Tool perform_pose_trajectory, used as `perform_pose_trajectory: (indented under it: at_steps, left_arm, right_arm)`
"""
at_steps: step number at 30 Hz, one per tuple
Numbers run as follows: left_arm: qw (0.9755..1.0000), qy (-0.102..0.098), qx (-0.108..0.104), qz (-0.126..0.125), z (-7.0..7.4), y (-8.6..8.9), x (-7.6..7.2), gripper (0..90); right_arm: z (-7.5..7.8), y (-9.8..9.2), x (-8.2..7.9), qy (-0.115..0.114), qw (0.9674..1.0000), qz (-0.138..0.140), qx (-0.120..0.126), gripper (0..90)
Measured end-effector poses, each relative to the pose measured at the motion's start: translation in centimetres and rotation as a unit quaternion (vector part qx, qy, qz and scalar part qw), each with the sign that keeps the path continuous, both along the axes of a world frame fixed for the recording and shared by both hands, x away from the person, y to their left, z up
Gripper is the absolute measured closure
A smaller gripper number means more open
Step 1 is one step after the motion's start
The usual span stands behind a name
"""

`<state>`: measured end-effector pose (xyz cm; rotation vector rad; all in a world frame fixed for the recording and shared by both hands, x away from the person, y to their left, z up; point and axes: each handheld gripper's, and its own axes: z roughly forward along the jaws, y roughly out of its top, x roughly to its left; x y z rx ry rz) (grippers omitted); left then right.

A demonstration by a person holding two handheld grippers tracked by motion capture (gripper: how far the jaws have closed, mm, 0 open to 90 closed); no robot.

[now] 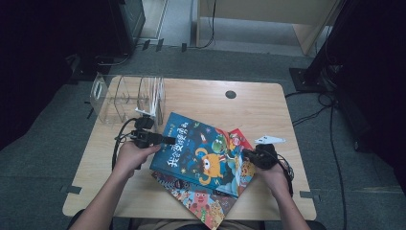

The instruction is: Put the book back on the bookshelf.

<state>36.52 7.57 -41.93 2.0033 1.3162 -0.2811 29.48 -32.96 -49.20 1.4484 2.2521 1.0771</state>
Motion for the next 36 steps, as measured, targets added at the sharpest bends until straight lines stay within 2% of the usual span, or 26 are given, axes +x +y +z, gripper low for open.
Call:
perform_pose_trajectory:
  at_steps: [4, 7, 8, 9, 10, 11, 13, 19, 22, 25, 28, 31, 36]
  left_arm:
    - [0.9997, 0.016, -0.018, -0.011, 1.4, -0.4, 0.5, 49.8]
    - [0.9982, 0.042, -0.035, -0.024, 1.8, -0.9, 0.8, 52.5]
    - [0.9966, 0.057, -0.042, -0.041, 1.8, -1.2, 1.1, 52.4]
    - [0.9962, 0.061, -0.04, -0.047, 1.9, -1.7, 1.1, 54.2]
    - [0.997, 0.055, -0.027, -0.047, 2.1, -2.0, 1.2, 53.8]
    - [0.9973, 0.048, -0.023, -0.051, 2.4, -2.3, 1.2, 56.3]
    - [0.9964, 0.053, -0.042, -0.05, 3.0, -2.2, 1.6, 61.2]
    - [0.9943, 0.071, -0.037, -0.07, 4.6, -2.0, 2.2, 69.3]
    - [0.9939, 0.074, -0.022, -0.079, 5.5, -1.8, 2.6, 70.5]
    - [0.9932, 0.082, -0.017, -0.08, 6.2, -1.4, 2.9, 71.8]
    - [0.9927, 0.085, -0.019, -0.083, 7.0, -1.0, 3.2, 73.9]
    - [0.9926, 0.082, -0.017, -0.088, 7.9, -0.9, 3.4, 75.6]
    - [0.9919, 0.084, 0.003, -0.096, 8.9, -1.0, 3.8, 76.0]
  right_arm:
    - [-0.1, -0.1, 0.0, 0.003, 1.0, -0.002, 0.009, 90.0]
    - [-0.1, -0.1, 0.0, 0.002, 1.0, -0.003, 0.009, 90.0]
    - [-0.1, 0.0, 0.0, 0.002, 1.0, -0.001, 0.009, 90.0]
    - [-0.2, 0.1, 0.1, 0.003, 0.9999, 0.004, 0.014, 90.0]
    - [-0.3, 0.3, 0.1, 0.002, 0.9997, 0.013, 0.021, 90.0]
    - [-0.3, 0.6, 0.1, 0.0, 0.9997, 0.016, 0.019, 90.0]
    - [-0.2, 1.2, -0.1, -0.006, 0.9997, 0.021, 0.005, 90.0]
    - [-0.3, 1.9, -0.1, -0.011, 0.9992, 0.037, 0.008, 89.5]
    - [-0.3, 2.4, -0.3, -0.01, 0.9985, 0.053, 0.011, 85.8]
    - [-0.4, 3.0, -0.4, -0.017, 0.9965, 0.081, 0.009, 82.2]
    - [-0.5, 3.6, -0.5, -0.03, 0.9943, 0.102, 0.004, 74.5]
    - [-0.7, 4.2, -0.6, -0.031, 0.9913, 0.127, 0.018, 67.4]
    - [-0.9, 5.0, -1.0, -0.041, 0.9865, 0.157, 0.02, 62.0]
